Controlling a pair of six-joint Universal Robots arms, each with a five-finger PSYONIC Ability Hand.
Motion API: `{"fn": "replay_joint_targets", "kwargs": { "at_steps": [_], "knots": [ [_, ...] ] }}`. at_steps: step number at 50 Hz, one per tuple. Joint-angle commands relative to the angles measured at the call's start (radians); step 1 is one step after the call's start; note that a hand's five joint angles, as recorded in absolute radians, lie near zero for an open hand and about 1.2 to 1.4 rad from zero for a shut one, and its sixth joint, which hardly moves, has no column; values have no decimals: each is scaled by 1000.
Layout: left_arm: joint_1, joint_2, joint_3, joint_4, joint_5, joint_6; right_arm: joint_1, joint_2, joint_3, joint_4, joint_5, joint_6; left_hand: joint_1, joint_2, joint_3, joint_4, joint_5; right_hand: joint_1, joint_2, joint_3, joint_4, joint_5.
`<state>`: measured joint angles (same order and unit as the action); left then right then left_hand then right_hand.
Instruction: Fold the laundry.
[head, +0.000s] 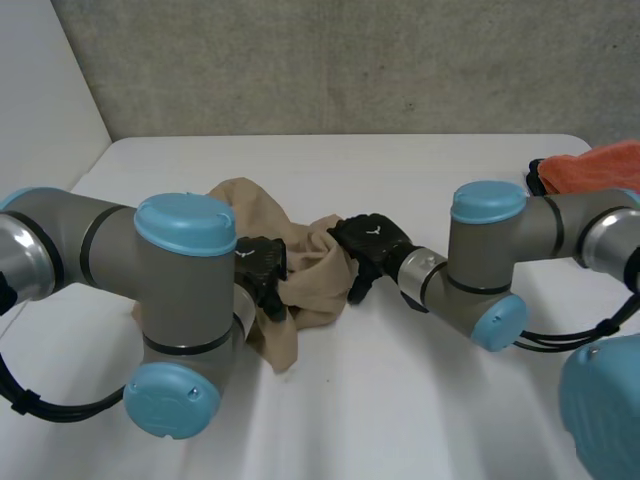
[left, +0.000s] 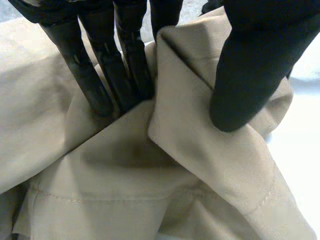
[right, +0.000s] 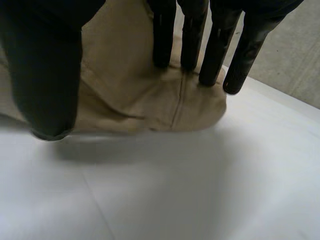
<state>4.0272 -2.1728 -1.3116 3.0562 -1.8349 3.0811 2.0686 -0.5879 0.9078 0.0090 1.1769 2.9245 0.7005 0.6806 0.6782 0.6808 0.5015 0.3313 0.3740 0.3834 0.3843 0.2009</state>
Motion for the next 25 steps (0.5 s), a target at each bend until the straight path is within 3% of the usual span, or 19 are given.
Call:
{"fn": "replay_joint_targets", "kwargs": {
  "at_steps": [1, 3, 9, 18, 25],
  "knots": [
    [3, 10, 2, 41, -29, 16, 28, 94, -128, -3, 15, 47, 695, 715, 718, 715, 720, 812, 769, 760, 759, 768],
    [6, 63, 0, 39, -34, 19, 36, 95, -148, -1, 35, 51, 696, 716, 718, 715, 720, 1063, 1021, 1011, 1010, 1019],
    [19, 214, 11, 36, -26, 42, 34, 14, -164, 8, 89, 50, 696, 716, 718, 715, 720, 1065, 1022, 1013, 1012, 1021],
    [38, 436, 20, 41, 55, 350, 2, -407, -37, 104, 84, -89, 696, 716, 718, 715, 720, 1065, 1022, 1013, 1012, 1021],
    [49, 498, 17, 35, 118, 442, -27, -601, -13, 278, 86, -298, 696, 716, 718, 715, 720, 1065, 1022, 1013, 1012, 1021]
  ]
}}
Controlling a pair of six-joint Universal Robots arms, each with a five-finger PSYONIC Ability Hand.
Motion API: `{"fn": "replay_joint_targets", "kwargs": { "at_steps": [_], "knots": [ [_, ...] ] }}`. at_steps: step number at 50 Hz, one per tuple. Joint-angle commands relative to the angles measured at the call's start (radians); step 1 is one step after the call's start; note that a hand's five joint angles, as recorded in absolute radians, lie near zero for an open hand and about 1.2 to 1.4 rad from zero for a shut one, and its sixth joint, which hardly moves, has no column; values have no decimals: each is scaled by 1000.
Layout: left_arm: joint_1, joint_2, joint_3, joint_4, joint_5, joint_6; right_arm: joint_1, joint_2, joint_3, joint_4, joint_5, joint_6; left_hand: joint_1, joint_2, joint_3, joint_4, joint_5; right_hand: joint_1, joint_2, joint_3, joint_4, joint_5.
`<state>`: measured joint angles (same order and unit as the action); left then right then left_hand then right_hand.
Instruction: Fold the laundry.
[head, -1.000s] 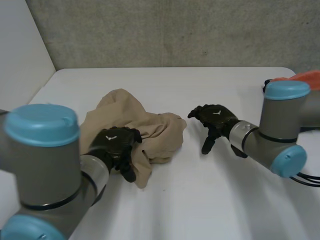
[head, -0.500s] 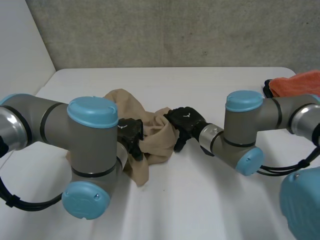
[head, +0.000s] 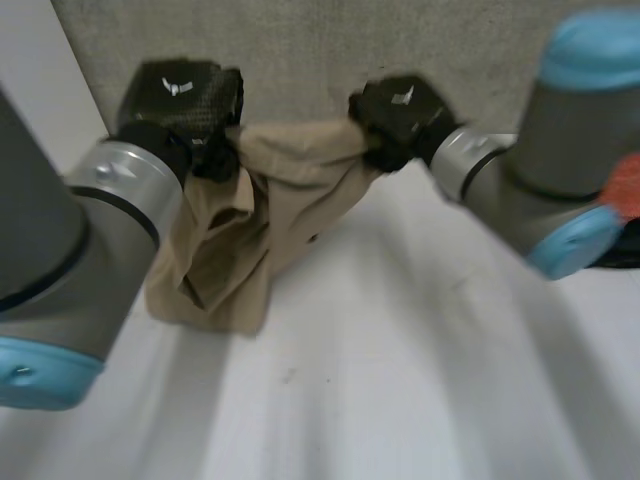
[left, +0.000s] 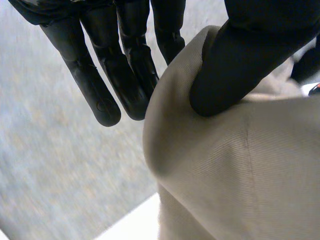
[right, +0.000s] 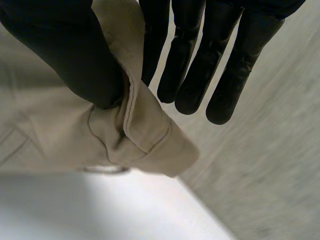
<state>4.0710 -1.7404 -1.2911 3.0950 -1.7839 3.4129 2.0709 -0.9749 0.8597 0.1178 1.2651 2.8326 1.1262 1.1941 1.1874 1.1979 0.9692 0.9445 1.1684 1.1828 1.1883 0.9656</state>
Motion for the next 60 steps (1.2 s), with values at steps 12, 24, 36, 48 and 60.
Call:
{"fn": "replay_joint_targets", "kwargs": {
  "at_steps": [12, 24, 36, 48, 60],
  "knots": [
    [48, -83, -13, 1, 104, 109, -23, -156, 30, 304, 28, -295, 270, 202, 209, 198, 252, 452, 228, 213, 208, 256],
    [164, -381, 300, 299, 233, 120, -14, 131, -284, 1, 220, -318, 270, 202, 209, 198, 252, 452, 228, 213, 208, 256],
    [166, -317, 276, 623, 304, 111, 0, 64, -302, -276, 237, -266, 270, 202, 209, 198, 252, 452, 228, 213, 208, 256],
    [169, -133, -227, 610, 308, 115, -11, -111, 185, -164, 217, -271, 270, 202, 209, 198, 252, 452, 228, 213, 208, 256],
    [97, -251, -413, 472, 302, 118, -21, -88, 512, -89, 140, -269, -337, -405, -398, -408, -354, 452, 228, 213, 208, 256]
  ]
}}
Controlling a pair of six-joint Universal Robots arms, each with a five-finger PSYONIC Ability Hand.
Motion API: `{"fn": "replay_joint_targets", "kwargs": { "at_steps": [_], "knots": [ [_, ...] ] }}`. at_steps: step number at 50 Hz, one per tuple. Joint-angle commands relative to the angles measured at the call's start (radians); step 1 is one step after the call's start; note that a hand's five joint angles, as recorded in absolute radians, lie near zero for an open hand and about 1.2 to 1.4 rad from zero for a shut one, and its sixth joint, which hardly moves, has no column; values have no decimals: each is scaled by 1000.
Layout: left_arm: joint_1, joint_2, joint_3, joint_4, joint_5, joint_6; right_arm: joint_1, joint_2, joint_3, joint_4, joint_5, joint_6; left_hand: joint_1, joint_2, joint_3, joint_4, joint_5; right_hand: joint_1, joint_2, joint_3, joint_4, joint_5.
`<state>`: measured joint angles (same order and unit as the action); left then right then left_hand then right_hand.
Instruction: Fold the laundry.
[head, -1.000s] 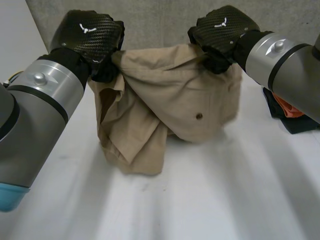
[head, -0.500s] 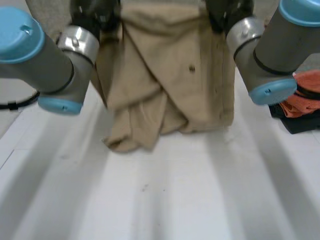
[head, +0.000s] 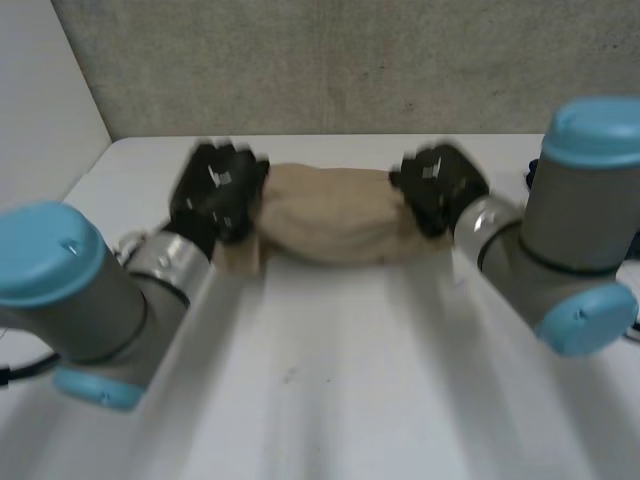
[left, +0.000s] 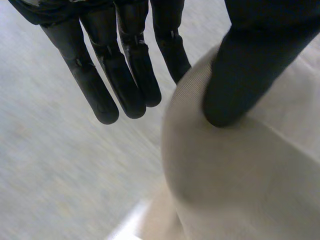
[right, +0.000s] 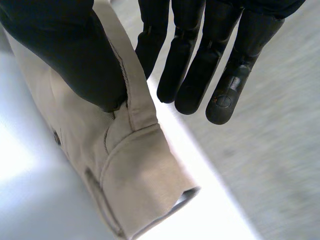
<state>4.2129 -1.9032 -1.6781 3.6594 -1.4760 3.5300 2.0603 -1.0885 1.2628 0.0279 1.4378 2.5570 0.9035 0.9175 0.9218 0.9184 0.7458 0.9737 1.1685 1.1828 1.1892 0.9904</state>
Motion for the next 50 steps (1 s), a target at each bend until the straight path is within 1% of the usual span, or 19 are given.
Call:
{"fn": "replay_joint_targets", "kwargs": {
  "at_steps": [1, 2, 5, 7, 9, 12, 14, 15, 17, 18, 23, 25, 26, 30, 32, 37, 38, 41, 50],
  "knots": [
    [-45, -91, -23, -113, -7, 1, -17, 28, 113, -3, -33, 11, -178, -192, -197, -193, -195, 423, 228, 213, 207, 231],
    [-45, -91, -15, -152, -10, 0, -31, 27, 125, -14, -34, 15, -290, -304, -308, -305, -306, 423, 228, 213, 207, 231],
    [-42, -82, -5, -212, -15, -2, -45, 24, 142, -23, -34, 23, -393, -407, -411, -408, -410, 423, 228, 213, 207, 231],
    [-40, -57, -3, -272, -36, -5, -49, 24, 155, -26, -34, 31, -487, -501, -505, -502, -504, 423, 228, 213, 207, 231],
    [-39, -16, -11, -323, -75, -12, -60, 24, 171, -37, -34, 46, -517, -531, -535, -532, -533, 423, 228, 213, 207, 231],
    [-40, 22, -20, -352, -127, -22, -77, 22, 191, -54, -34, 81, -517, -531, -535, -532, -534, 423, 228, 213, 207, 231],
    [-48, 53, -34, -369, -190, -49, -92, 21, 208, -66, -36, 133, -517, -531, -535, -532, -534, 423, 228, 213, 207, 231],
    [-51, 73, -49, -371, -237, -78, -103, 21, 217, -71, -36, 169, -520, -534, -538, -535, -536, 423, 228, 213, 207, 231],
    [-54, 93, -64, -372, -288, -118, -111, 21, 221, -72, -39, 195, -520, -534, -538, -535, -537, 423, 228, 213, 207, 231],
    [-59, 107, -81, -374, -337, -165, -115, 21, 224, -72, -42, 207, -517, -531, -535, -532, -534, 423, 228, 213, 207, 231],
    [-59, 119, -118, -383, -412, -324, -121, 21, 236, -74, -56, 216, -482, -496, -500, -497, -498, 423, 228, 213, 207, 231],
    [-54, 122, -129, -387, -414, -367, -121, 21, 240, -75, -57, 218, -438, -452, -456, -453, -455, 423, 228, 213, 207, 231],
    [-51, 127, -138, -398, -412, -406, -121, 21, 244, -78, -57, 220, -379, -393, -398, -394, -396, 423, 228, 213, 207, 231],
    [-33, 131, -158, -444, -396, -482, -121, 21, 251, -88, -57, 220, -188, -202, -207, -203, -205, 423, 228, 213, 207, 231],
    [-30, 127, -161, -464, -376, -503, -121, 21, 253, -91, -57, 220, -188, -202, -206, -203, -205, 423, 228, 213, 207, 231],
    [-21, 113, -160, -495, -270, -557, -121, 21, 253, -91, -59, 223, -267, -281, -285, -282, -284, 423, 228, 213, 207, 231],
    [-19, 105, -154, -493, -232, -574, -123, 21, 253, -91, -59, 223, -290, -304, -309, -305, -307, 423, 228, 213, 207, 231],
    [-19, 61, -132, -490, -192, -591, -123, 21, 254, -91, -59, 223, -358, -372, -376, -373, -375, 423, 228, 213, 207, 231],
    [-25, -85, 14, -486, -190, -597, -121, 21, 271, -103, -60, 223, -484, -498, -503, -499, -501, 423, 228, 213, 207, 231]
  ]
}}
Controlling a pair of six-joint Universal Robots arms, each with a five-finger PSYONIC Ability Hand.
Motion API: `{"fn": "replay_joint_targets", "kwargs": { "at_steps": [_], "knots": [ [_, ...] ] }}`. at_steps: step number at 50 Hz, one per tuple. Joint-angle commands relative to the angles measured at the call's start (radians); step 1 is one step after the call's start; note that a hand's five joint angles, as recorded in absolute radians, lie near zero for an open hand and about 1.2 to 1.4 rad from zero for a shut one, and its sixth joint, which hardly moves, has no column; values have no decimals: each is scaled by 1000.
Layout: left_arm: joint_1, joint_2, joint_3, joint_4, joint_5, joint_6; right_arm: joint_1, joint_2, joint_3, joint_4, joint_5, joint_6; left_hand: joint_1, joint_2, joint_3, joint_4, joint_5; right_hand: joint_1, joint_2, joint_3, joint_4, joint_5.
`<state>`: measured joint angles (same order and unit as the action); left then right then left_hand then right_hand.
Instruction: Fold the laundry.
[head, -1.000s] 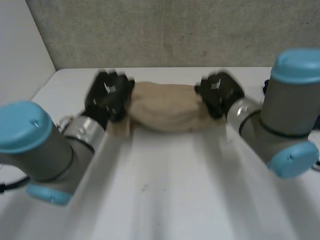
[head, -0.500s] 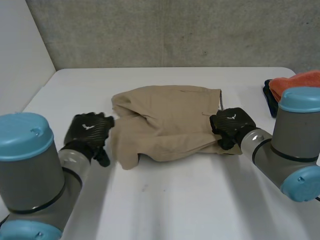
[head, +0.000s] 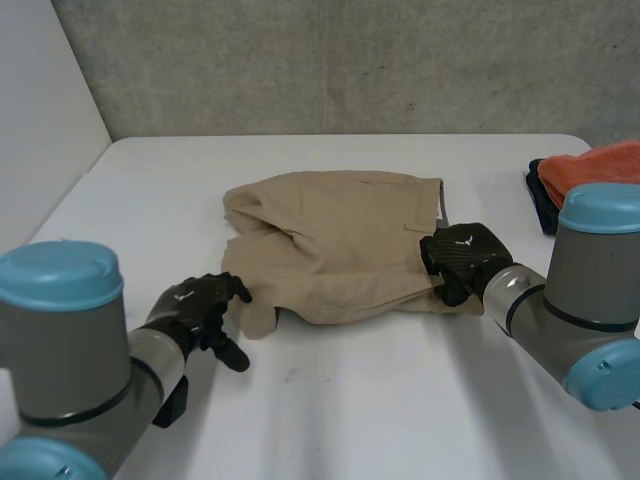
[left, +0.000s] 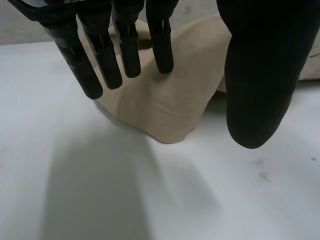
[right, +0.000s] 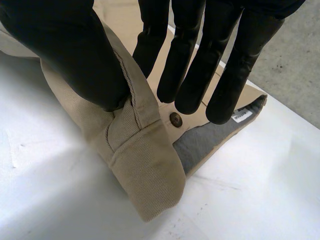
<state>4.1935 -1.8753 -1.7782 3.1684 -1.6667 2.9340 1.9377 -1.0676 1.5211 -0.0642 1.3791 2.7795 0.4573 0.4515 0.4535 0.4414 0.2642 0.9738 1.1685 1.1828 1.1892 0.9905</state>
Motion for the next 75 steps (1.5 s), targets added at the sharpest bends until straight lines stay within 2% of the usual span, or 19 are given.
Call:
{"fn": "replay_joint_targets", "kwargs": {
  "at_steps": [1, 11, 25, 34, 39, 51, 52, 53, 58, 62, 66, 70, 71, 75],
  "knots": [
    [-7, -126, 129, 5, -1, -1, 1, 0, 16, -13, -2, 0, -38, -32, -34, -22, -20, 422, 228, 213, 207, 231],
    [-20, -268, 299, 12, -42, 1, 0, -2, 36, -25, -3, 0, -29, -24, -26, -14, -11, 422, 228, 213, 207, 231],
    [-43, -400, 463, 21, -47, 0, 7, -2, 37, -25, -2, -1, 38, 44, 42, 54, 57, 422, 228, 213, 207, 231],
    [-58, -469, 529, 99, -65, 16, 12, -2, 39, -25, -2, -1, 94, 100, 98, 110, 112, 422, 228, 213, 207, 231],
    [-61, -495, 554, 173, -68, 19, 14, -2, 37, -25, -2, -3, 188, 193, 191, 203, 206, 422, 228, 213, 207, 231],
    [-59, -561, 605, 211, -68, 114, 6, -2, 31, -26, -2, -3, 724, 730, 728, 740, 743, 422, 228, 213, 207, 231],
    [-58, -556, 597, 212, -68, 119, 3, -2, 30, -29, -2, -4, 885, 891, 889, 901, 903, 422, 228, 213, 207, 231],
    [-58, -553, 594, 213, -68, 119, 3, -2, 27, -29, -2, -5, 938, 944, 942, 954, 957, 422, 228, 213, 207, 231],
    [-43, -516, 580, 194, -65, 123, 0, -2, 14, -29, -3, -14, 939, 945, 943, 955, 958, 422, 228, 213, 207, 231],
    [-14, -369, 522, 137, -56, 151, 0, -37, -22, -11, -2, -43, 939, 945, 943, 955, 958, 422, 228, 213, 207, 231],
    [31, -182, 441, 61, -47, 235, 1, -93, -39, 47, -2, -148, 939, 945, 943, 955, 958, 422, 228, 213, 207, 231],
    [43, -35, 366, -36, -19, 394, 1, -147, -59, 185, 6, -320, 939, 945, 943, 955, 958, 422, 228, 213, 207, 231],
    [43, 16, 327, -86, 1, 478, 0, -165, -70, 248, 15, -387, 939, 945, 943, 955, 958, 422, 228, 213, 207, 231],
    [42, 134, 217, -200, 38, 667, 0, -212, -76, 390, 17, -504, 939, 945, 943, 955, 958, 422, 228, 213, 207, 231]
  ]
}}
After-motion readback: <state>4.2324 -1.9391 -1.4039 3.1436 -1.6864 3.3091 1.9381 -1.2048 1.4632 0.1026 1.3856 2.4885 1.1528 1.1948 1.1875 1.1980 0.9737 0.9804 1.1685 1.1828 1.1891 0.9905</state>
